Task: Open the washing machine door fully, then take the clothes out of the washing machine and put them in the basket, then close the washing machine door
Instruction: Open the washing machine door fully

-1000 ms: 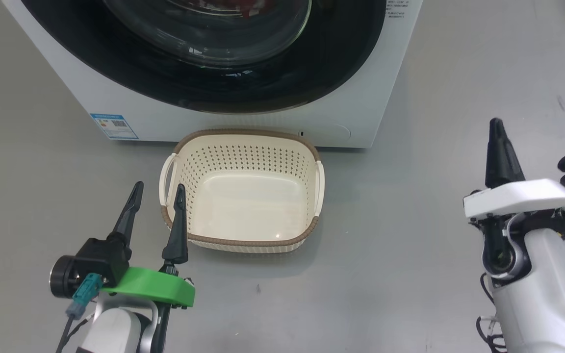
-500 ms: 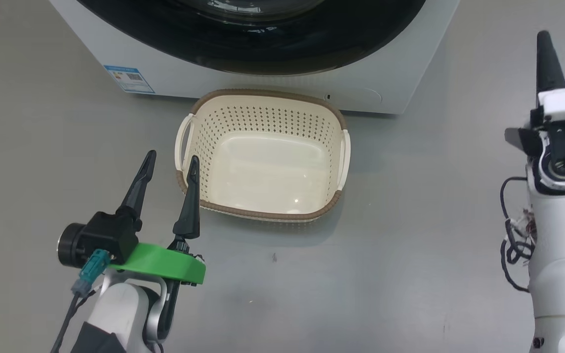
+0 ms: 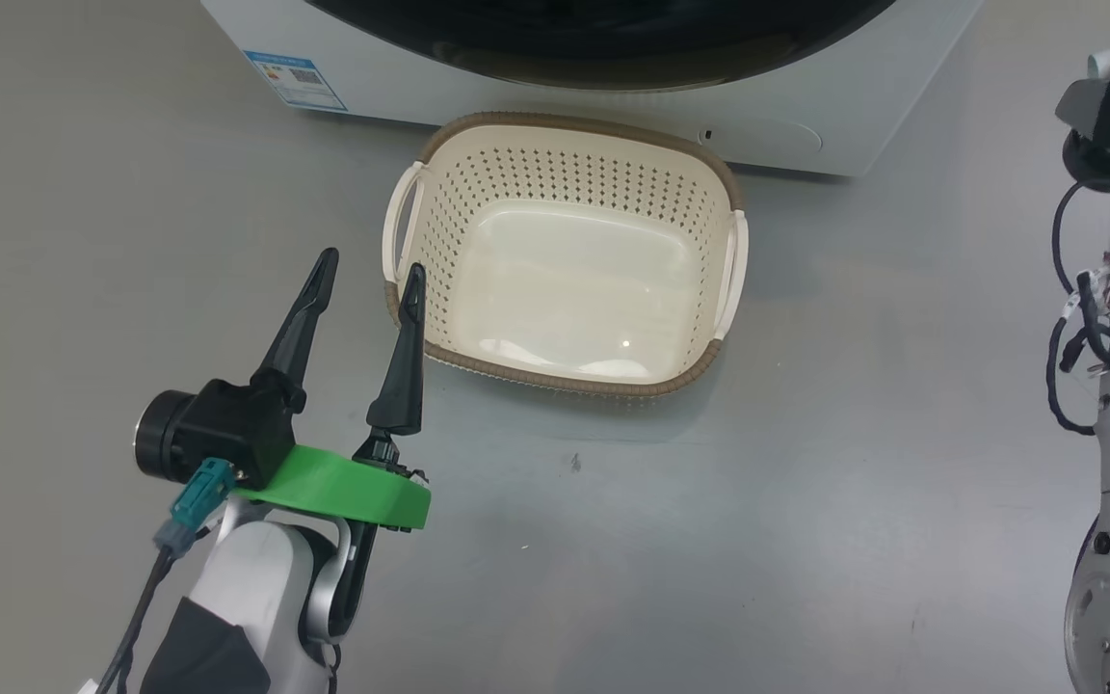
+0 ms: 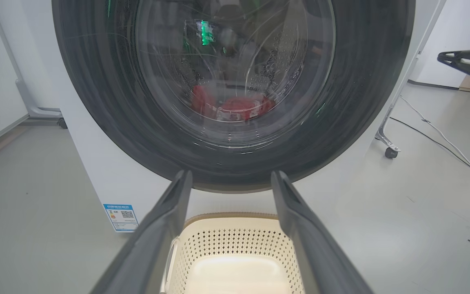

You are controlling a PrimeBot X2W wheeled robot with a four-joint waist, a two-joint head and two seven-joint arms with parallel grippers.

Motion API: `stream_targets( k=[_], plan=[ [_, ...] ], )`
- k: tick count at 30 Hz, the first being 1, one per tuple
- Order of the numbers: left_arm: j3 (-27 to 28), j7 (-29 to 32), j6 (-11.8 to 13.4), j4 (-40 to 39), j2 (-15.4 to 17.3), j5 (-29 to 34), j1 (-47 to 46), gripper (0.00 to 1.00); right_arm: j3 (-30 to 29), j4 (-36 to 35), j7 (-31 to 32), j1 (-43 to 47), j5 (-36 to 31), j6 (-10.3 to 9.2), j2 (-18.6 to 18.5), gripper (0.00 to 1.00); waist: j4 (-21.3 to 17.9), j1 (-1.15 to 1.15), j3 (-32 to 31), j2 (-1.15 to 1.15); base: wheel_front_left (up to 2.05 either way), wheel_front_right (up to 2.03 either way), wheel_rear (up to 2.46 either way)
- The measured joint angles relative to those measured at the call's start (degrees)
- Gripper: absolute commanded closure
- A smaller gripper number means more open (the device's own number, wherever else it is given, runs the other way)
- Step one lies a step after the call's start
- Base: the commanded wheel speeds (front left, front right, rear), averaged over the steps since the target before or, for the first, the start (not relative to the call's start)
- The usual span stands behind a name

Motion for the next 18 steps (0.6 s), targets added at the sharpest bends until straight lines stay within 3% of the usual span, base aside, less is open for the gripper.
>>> stream_targets(
  k=[18],
  plan=[
    [-2.6,0.0,0.6,0.2,-0.3,-0.4,-1.8,0.00,3.8,6.6,10.1,-10.5,0.5,-1.55,-4.1,1.00,3.2,0.00,2.2,0.00,0.00,0.00,0.00]
  ],
)
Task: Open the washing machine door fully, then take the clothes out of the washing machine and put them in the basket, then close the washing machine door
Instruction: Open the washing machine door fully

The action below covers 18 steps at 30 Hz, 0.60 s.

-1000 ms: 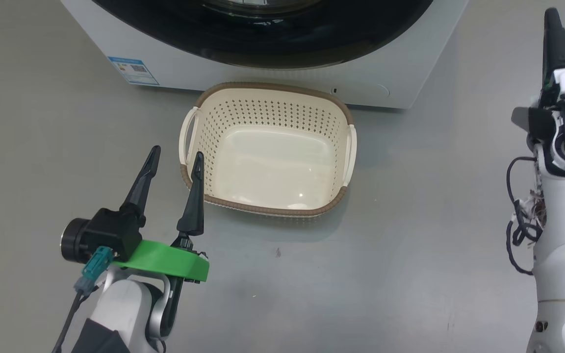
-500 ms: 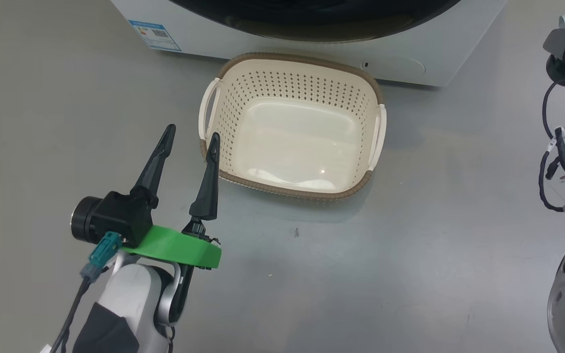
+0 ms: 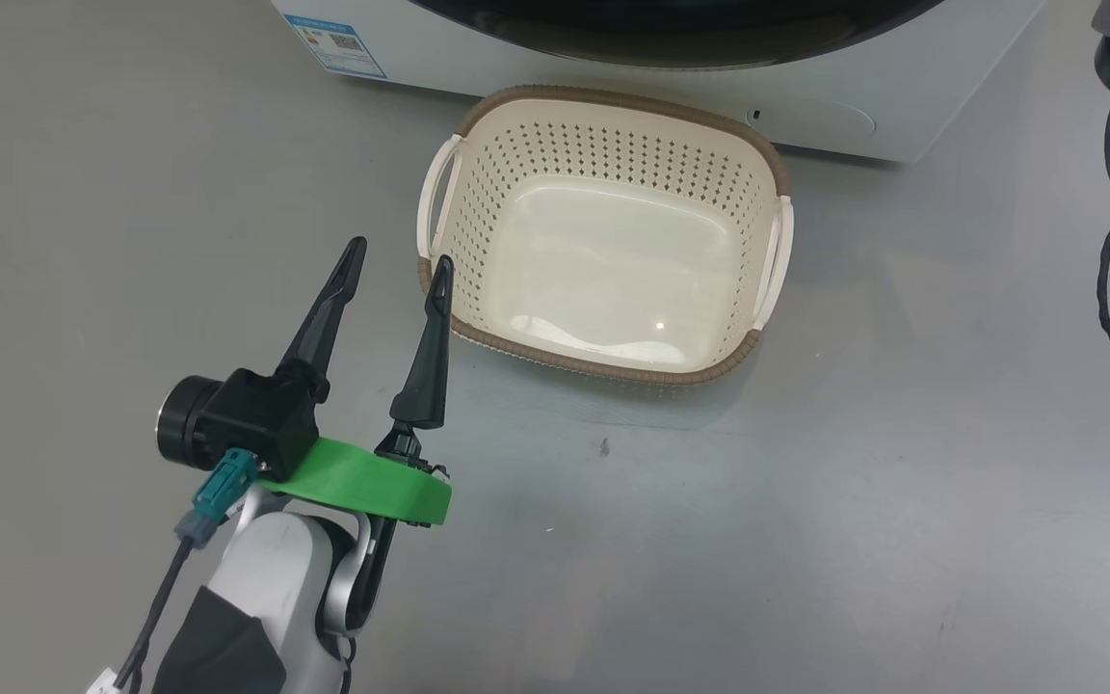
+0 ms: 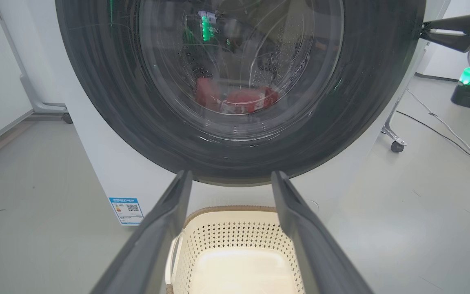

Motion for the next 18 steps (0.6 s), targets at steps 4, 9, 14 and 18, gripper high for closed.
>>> stream_targets(
  k=[4,9,14,18],
  plan=[
    [-0.4,0.0,0.0,0.0,0.0,0.0,0.0,0.00,0.3,1.4,1.0,-1.6,0.0,-0.53,-0.7,1.00,0.3,0.00,0.1,0.00,0.00,0.00,0.00],
    [-1.1,0.0,0.1,0.0,-0.1,-0.4,-0.3,0.00,0.7,3.1,2.3,-3.6,-0.1,-1.35,-1.8,1.00,0.6,0.00,0.2,0.00,0.00,0.00,0.00],
    [-1.4,0.0,0.1,0.0,-0.1,-0.5,-0.6,0.00,1.2,4.1,3.6,-5.8,-0.2,-1.87,-2.4,1.00,0.8,0.00,0.3,0.00,0.00,0.00,0.00],
    [-1.5,0.0,0.5,0.0,-0.1,-0.5,-0.7,0.00,1.9,5.3,4.8,-7.0,-0.6,-2.77,-3.1,1.00,1.1,0.00,0.5,0.00,0.00,0.00,0.00]
  ],
)
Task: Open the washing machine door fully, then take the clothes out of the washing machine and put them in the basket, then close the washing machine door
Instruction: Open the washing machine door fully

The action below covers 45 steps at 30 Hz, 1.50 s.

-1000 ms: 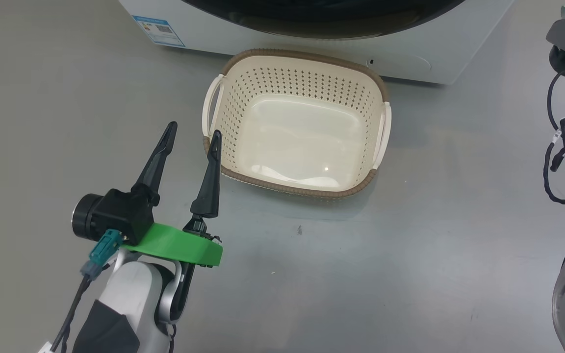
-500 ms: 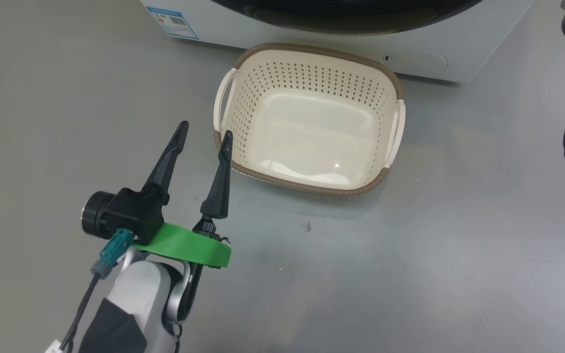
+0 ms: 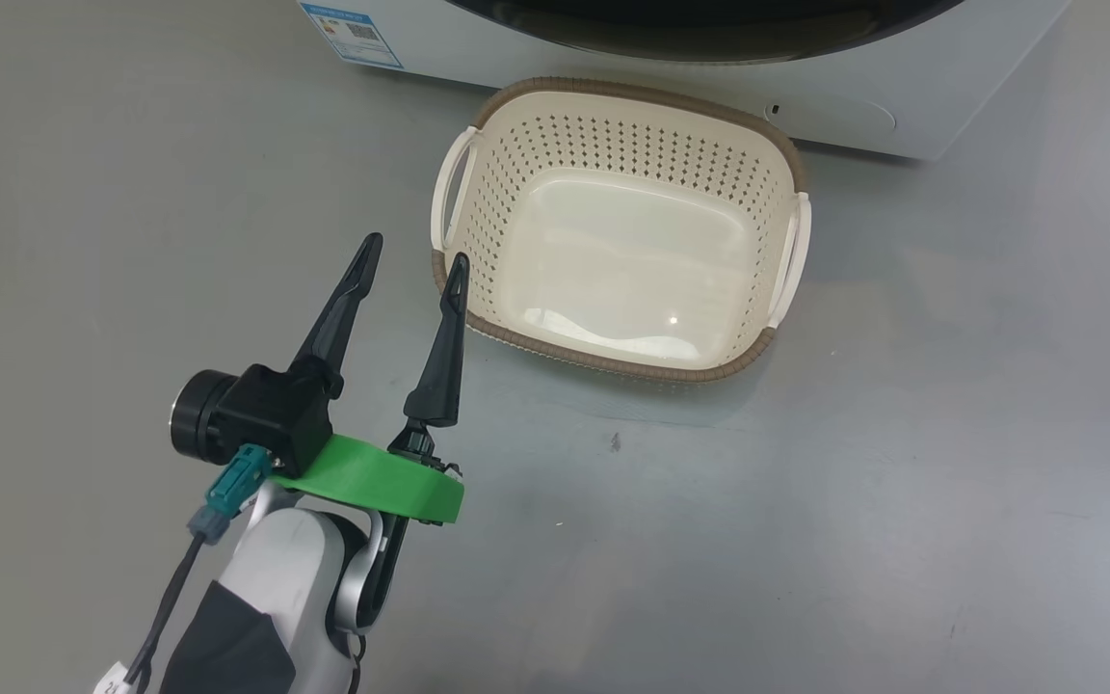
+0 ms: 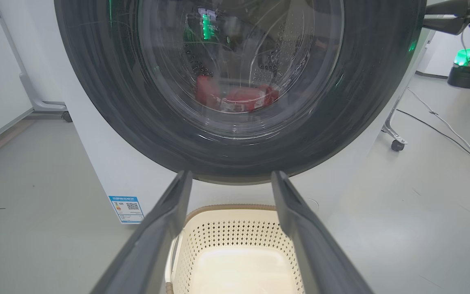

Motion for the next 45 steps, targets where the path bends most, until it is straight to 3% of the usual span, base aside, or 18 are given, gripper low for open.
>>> stream_targets(
  k=[18,35,45],
  plan=[
    [-0.2,0.0,0.3,0.0,0.0,-0.5,-0.7,0.00,2.1,3.4,6.0,-3.1,0.1,0.07,-1.8,1.00,0.4,0.00,0.5,0.00,0.00,0.00,0.00],
    [0.0,0.0,0.8,1.2,0.0,0.2,-1.0,0.00,4.0,5.4,13.2,-2.2,2.3,2.76,-2.3,1.00,-1.1,0.00,-0.1,0.00,0.00,0.00,0.00],
    [0.1,-0.1,1.0,1.9,0.0,0.3,-1.0,0.00,5.1,6.1,17.2,1.6,3.4,4.09,-0.6,1.00,-2.3,0.00,-1.9,0.00,0.00,0.00,0.00]
  ],
)
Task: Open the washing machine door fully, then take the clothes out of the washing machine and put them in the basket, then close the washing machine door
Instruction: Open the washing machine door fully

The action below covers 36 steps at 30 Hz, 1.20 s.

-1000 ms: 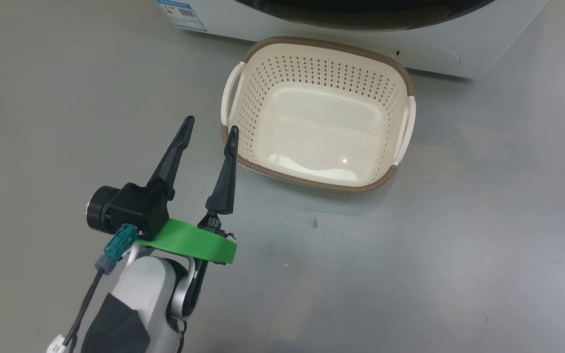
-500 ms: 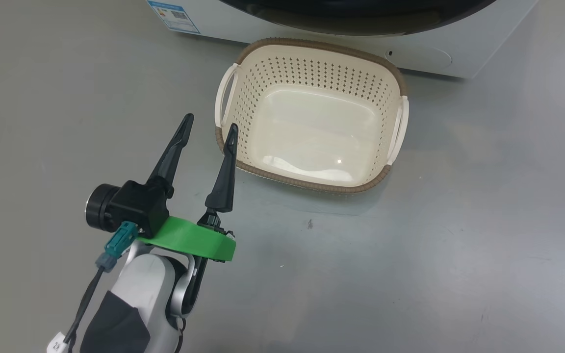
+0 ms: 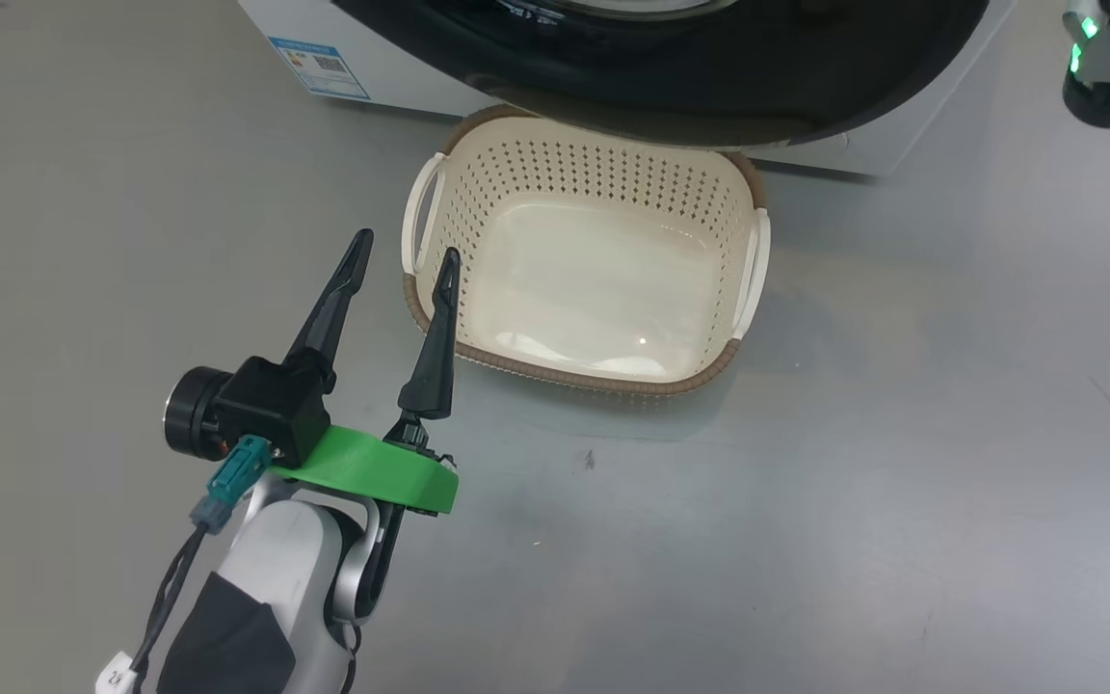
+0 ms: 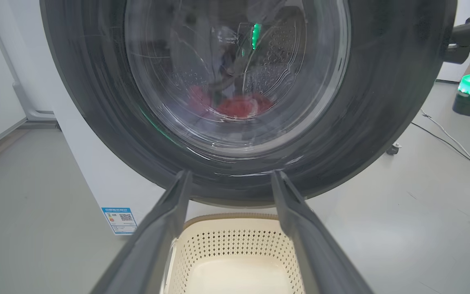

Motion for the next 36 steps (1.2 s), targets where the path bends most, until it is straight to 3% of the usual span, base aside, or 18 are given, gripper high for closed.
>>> stream_targets(
  k=[17,36],
  plan=[
    [0.7,-0.2,0.0,2.4,0.0,0.9,1.7,0.00,2.5,-1.4,5.0,10.6,2.5,0.70,4.0,1.00,-1.3,0.00,-5.2,0.00,0.00,0.00,0.00],
    [2.3,-0.2,-0.1,5.1,0.0,2.5,6.3,0.00,6.6,-11.4,9.1,24.8,6.9,0.96,8.4,1.00,-1.4,0.00,-12.8,0.00,0.00,0.00,0.00]
  ],
)
